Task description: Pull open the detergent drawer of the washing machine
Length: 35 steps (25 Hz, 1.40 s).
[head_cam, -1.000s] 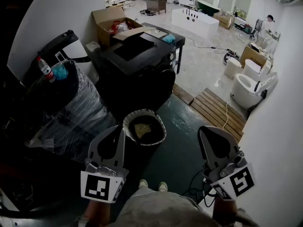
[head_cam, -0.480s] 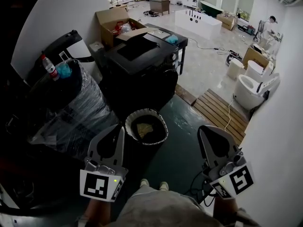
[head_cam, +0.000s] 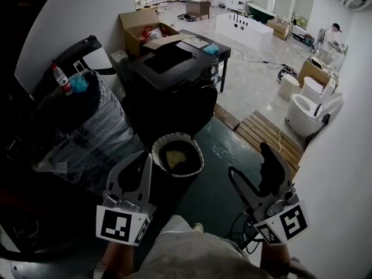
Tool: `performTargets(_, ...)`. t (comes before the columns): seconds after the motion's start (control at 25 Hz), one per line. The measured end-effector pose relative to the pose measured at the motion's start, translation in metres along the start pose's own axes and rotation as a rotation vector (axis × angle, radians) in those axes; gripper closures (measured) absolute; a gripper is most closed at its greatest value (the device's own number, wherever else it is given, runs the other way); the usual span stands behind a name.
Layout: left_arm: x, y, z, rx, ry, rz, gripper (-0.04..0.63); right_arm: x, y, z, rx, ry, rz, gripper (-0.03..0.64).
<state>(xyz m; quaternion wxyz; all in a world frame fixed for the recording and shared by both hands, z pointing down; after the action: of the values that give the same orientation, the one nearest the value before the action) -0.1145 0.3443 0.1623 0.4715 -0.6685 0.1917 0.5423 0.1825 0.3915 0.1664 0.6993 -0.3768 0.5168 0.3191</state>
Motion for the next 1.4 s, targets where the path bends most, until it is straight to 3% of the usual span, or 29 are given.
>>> performTargets(0.36, -0.010, 0.012, -0.004, 0.026, 0.008, 0.019, 0.578, -0.002, -0.011, -0.013, 0.005, -0.011, -0.019, 0.259)
performTargets(0.68, -0.036, 0.033, -0.042, 0.031, 0.011, 0.035, 0.578, -0.024, -0.042, -0.054, 0.004, 0.038, -0.108, 0.258)
performTargets(1.24, -0.104, 0.115, -0.151, 0.036, 0.065, 0.062, 0.578, -0.088, -0.132, -0.195, -0.031, 0.087, -0.605, 0.258)
performTargets(1.4, -0.132, 0.147, -0.190, 0.030, 0.085, 0.055, 0.578, -0.118, -0.154, -0.250, -0.057, 0.123, -0.680, 0.258)
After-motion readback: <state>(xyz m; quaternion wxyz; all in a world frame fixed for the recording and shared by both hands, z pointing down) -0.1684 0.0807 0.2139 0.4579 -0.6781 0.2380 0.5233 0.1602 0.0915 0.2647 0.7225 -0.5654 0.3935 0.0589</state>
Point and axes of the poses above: the fingertips, and each gripper's own axes: z backward along the fingers, y to its left, x out of its top, the point moved 10 cm from there along z, backward along the fingers, and after that the axes turned 12 degrees about -z, right-handed, at the moved point
